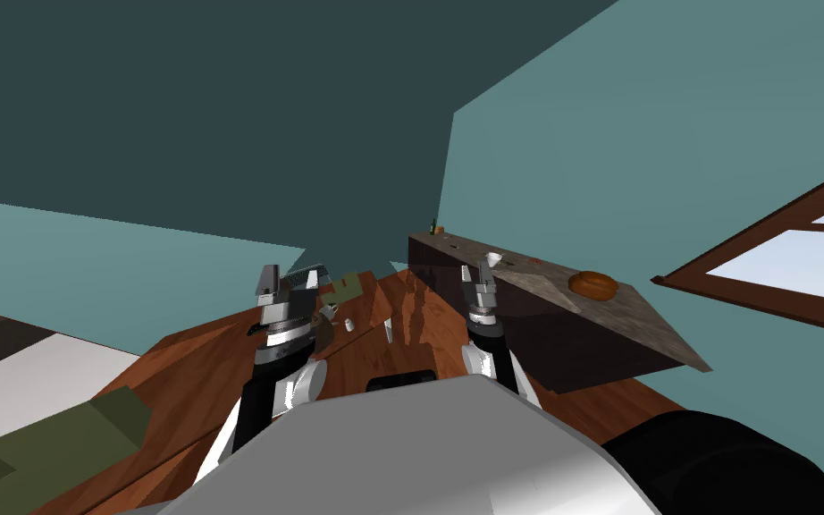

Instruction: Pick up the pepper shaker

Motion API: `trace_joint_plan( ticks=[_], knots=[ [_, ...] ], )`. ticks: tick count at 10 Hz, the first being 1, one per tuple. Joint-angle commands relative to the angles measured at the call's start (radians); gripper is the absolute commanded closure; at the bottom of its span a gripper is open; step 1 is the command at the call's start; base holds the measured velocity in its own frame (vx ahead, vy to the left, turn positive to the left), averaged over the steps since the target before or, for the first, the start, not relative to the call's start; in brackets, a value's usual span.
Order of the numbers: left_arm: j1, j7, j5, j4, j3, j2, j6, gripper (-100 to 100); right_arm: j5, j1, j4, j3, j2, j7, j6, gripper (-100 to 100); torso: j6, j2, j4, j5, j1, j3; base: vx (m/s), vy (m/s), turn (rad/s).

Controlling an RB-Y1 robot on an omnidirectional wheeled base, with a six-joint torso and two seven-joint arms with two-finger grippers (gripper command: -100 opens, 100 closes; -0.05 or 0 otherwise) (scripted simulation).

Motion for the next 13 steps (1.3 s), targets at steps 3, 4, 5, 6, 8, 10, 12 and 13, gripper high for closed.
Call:
trace_joint_plan(
  ticks=[3, 4, 5, 6, 8, 10, 12, 13],
  knots=[
    [0.007, 0.044, 0.038, 0.052, -0.009, 0.084, 0.039, -100, 0.0, 0.0, 0.0, 0.0, 0.0, 0.0, 0.0, 0, 0.0, 0.0, 0.0, 0.0, -0.001, 0.0, 0.005, -0.016, -0.016],
    [0.01, 0.064, 0.057, 0.077, -0.013, 0.107, 0.057, -100, 0.0, 0.0, 0.0, 0.0, 0.0, 0.0, 0.0, 0, 0.0, 0.0, 0.0, 0.0, -0.001, 0.0, 0.005, -0.026, -0.015],
    [0.013, 0.087, 0.078, 0.107, -0.018, 0.128, 0.078, -100, 0.0, 0.0, 0.0, 0.0, 0.0, 0.0, 0.0, 0, 0.0, -0.001, 0.0, 0.0, -0.001, 0.0, 0.003, -0.026, -0.024],
    [0.013, 0.087, 0.078, 0.107, -0.018, 0.128, 0.078, -100, 0.0, 0.0, 0.0, 0.0, 0.0, 0.0, 0.0, 0, 0.0, 0.0, 0.0, 0.0, -0.001, 0.0, 0.003, -0.016, -0.003],
    [0.019, 0.141, 0.131, 0.179, -0.029, 0.163, 0.128, -100, 0.0, 0.0, 0.0, 0.0, 0.0, 0.0, 0.0, 0, 0.0, 0.0, 0.0, 0.0, -0.001, 0.0, 0.006, -0.018, -0.018],
    [0.021, 0.171, 0.162, 0.221, -0.036, 0.178, 0.156, -100, 0.0, 0.0, 0.0, 0.0, 0.0, 0.0, 0.0, 0, 0.0, 0.0, 0.0, 0.0, -0.001, 0.0, 0.006, -0.02, -0.011],
    [0.022, 0.202, 0.196, 0.266, -0.042, 0.191, 0.186, -100, 0.0, 0.0, 0.0, 0.0, 0.0, 0.0, 0.0, 0, 0.0, -0.001, 0.0, 0.0, -0.001, -0.001, 0.011, -0.022, -0.017],
    [0.022, 0.234, 0.232, 0.313, -0.049, 0.203, 0.218, -100, 0.0, 0.0, 0.0, 0.0, 0.0, 0.0, 0.0, 0, 0.0, -0.001, 0.0, 0.0, -0.001, 0.0, 0.012, -0.018, -0.013]
  ],
)
